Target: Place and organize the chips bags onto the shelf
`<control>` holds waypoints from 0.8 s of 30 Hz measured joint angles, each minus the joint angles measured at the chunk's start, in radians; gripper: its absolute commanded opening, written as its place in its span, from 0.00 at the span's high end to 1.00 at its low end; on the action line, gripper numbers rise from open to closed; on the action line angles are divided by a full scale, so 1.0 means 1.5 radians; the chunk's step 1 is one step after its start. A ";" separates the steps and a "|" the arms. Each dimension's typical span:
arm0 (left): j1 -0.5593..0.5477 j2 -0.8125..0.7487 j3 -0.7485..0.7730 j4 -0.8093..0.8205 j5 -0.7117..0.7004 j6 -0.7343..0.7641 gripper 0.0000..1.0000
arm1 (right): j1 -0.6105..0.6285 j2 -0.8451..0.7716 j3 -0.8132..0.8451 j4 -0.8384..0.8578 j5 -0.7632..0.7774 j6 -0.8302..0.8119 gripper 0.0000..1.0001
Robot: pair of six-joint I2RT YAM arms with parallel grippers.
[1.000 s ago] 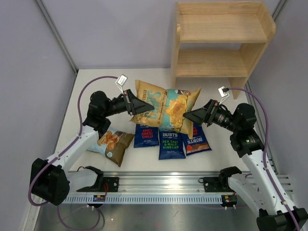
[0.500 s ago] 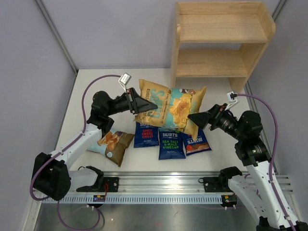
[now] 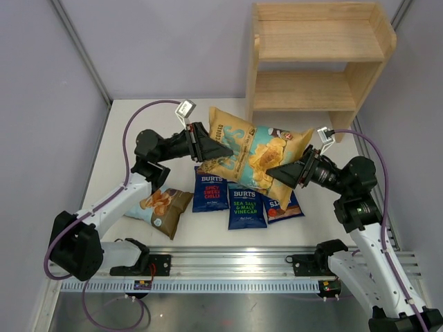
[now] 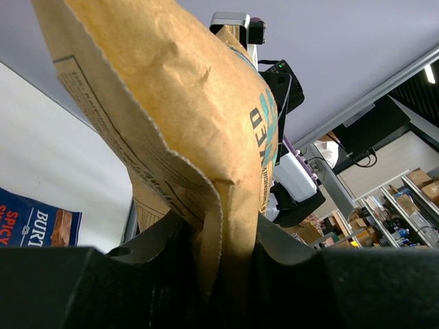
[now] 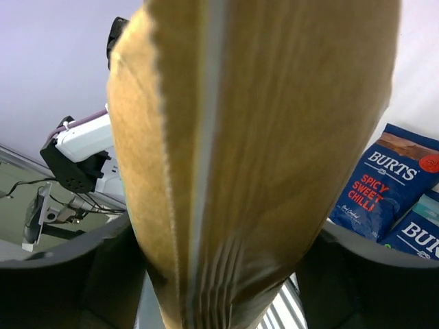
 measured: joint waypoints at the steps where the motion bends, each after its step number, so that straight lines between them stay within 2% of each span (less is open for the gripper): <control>1: -0.001 0.001 0.005 -0.007 0.001 0.008 0.65 | 0.000 -0.001 0.000 0.001 0.001 0.003 0.40; 4: -0.003 0.000 0.027 -0.080 -0.003 0.055 0.48 | -0.002 -0.007 0.000 0.000 0.007 0.000 0.59; 5: -0.004 0.000 0.038 -0.113 -0.008 0.075 0.33 | -0.003 -0.009 0.000 -0.002 0.012 -0.001 0.61; 8: -0.009 -0.015 0.082 -0.254 -0.054 0.161 0.01 | -0.003 -0.012 -0.002 -0.003 0.028 -0.001 0.63; 11: -0.024 -0.040 0.113 -0.381 -0.126 0.243 0.01 | -0.002 -0.013 -0.004 -0.003 0.036 0.002 0.65; 15: -0.034 -0.096 0.150 -0.576 -0.281 0.348 0.01 | 0.001 -0.016 -0.006 -0.025 0.062 0.002 0.66; 20: -0.033 -0.173 0.181 -0.771 -0.521 0.438 0.01 | 0.001 -0.036 -0.009 -0.072 0.151 0.005 0.67; 24: -0.033 -0.226 0.193 -0.881 -0.649 0.488 0.01 | -0.002 -0.068 -0.031 -0.088 0.242 0.027 0.67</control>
